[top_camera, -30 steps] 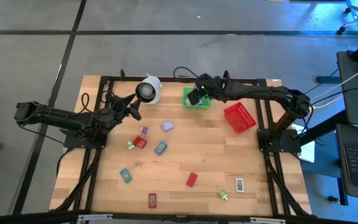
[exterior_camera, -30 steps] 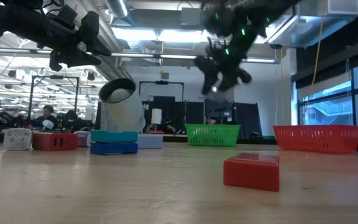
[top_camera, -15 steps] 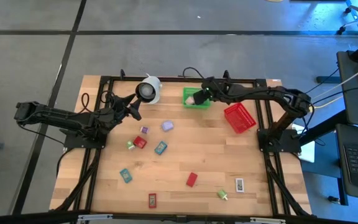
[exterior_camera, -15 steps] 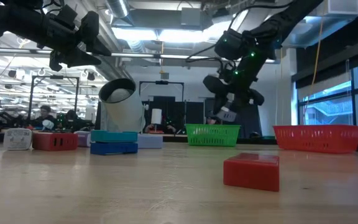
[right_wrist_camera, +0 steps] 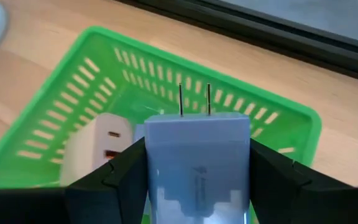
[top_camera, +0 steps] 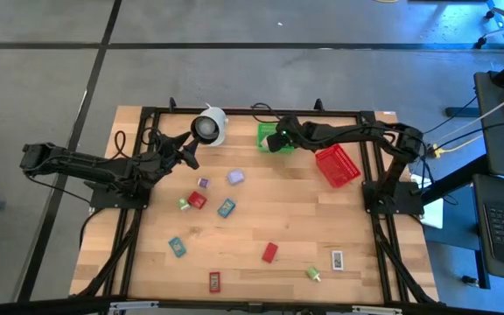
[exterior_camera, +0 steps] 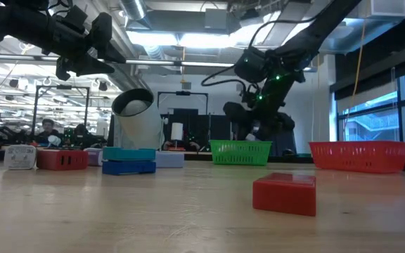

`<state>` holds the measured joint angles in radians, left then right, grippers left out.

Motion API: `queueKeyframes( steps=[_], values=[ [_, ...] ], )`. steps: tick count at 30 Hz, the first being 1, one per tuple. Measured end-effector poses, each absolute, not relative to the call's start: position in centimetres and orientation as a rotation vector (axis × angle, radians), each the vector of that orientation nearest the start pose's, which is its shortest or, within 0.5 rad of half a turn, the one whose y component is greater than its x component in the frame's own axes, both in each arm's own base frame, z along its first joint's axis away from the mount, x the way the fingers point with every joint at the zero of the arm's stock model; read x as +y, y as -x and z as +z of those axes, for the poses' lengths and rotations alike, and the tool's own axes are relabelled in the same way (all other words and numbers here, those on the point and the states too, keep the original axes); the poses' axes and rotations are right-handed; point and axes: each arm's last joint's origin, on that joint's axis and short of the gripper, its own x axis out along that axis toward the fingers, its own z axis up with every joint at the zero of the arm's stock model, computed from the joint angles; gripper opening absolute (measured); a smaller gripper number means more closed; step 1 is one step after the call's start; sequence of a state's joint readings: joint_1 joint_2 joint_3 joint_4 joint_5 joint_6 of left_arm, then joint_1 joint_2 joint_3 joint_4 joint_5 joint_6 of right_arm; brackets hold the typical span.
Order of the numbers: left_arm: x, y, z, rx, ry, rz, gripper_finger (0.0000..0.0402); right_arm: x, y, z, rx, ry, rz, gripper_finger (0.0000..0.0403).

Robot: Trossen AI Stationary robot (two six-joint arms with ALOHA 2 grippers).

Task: Pick & Place Office items
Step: Put the bottom light blue charger adapter into the green bin, then put the white digital timer into the red bin

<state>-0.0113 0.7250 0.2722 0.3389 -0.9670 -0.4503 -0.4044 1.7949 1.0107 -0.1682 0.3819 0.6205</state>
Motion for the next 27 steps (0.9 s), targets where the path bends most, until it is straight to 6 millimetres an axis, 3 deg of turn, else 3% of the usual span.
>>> queueKeyframes(
  steps=[14,21,27],
  values=[
    [2.2,-15.3,21.6,-0.112,0.359,0.960,0.0208,-15.0,-32.1,14.3,0.782,-0.445,-0.972,0.0249],
    [2.2,-15.3,21.6,-0.112,0.359,0.959,0.0208,-15.2,-32.7,17.5,0.705,-0.423,-0.920,0.0290],
    [2.2,-15.3,21.6,-0.112,0.359,0.960,0.0208,-15.1,-33.2,22.1,0.612,-0.427,-0.789,0.0317]
  ],
)
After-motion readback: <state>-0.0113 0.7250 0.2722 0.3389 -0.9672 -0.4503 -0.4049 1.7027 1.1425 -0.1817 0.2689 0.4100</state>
